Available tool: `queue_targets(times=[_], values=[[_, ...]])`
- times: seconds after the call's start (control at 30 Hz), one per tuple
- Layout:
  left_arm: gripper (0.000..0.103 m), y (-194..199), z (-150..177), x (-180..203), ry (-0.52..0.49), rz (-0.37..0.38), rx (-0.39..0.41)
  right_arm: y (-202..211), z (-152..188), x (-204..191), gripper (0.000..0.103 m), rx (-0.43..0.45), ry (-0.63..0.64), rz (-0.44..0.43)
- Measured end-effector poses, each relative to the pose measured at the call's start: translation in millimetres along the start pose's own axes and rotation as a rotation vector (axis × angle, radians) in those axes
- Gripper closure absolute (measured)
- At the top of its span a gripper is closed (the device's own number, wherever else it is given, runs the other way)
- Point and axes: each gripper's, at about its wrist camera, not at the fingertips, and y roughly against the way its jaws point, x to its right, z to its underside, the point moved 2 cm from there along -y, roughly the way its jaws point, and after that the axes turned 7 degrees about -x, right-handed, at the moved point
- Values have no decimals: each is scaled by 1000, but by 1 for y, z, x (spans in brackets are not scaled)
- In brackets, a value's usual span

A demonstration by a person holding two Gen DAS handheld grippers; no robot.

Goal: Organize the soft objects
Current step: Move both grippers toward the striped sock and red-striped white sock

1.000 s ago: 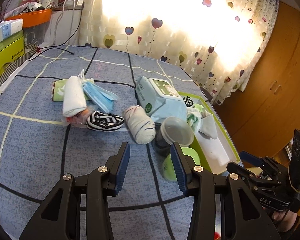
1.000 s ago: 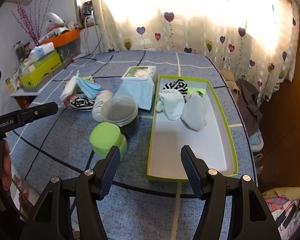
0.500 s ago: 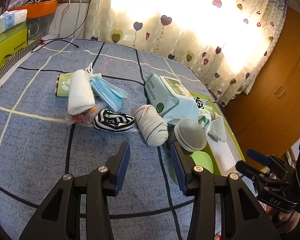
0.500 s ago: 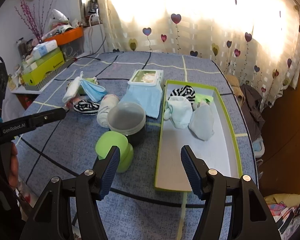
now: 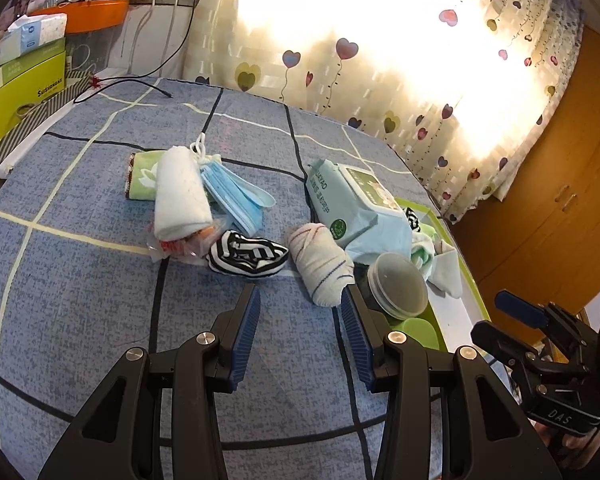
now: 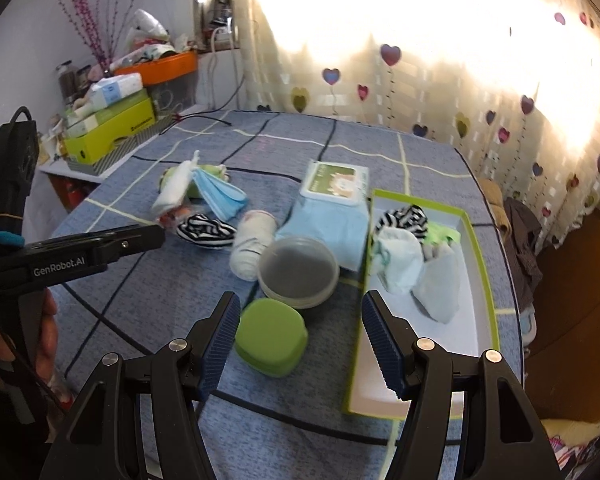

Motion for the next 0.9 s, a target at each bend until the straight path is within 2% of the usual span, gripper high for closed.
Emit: queue_targets(times=[0.47,0.9], values=[[60,9,-4,-39,55,-2,31,-37,-36,-49,40,-45,122,-52],[60,16,-10,-95,143,-29,63,-96,-76,-104,40,-134,235,-110]])
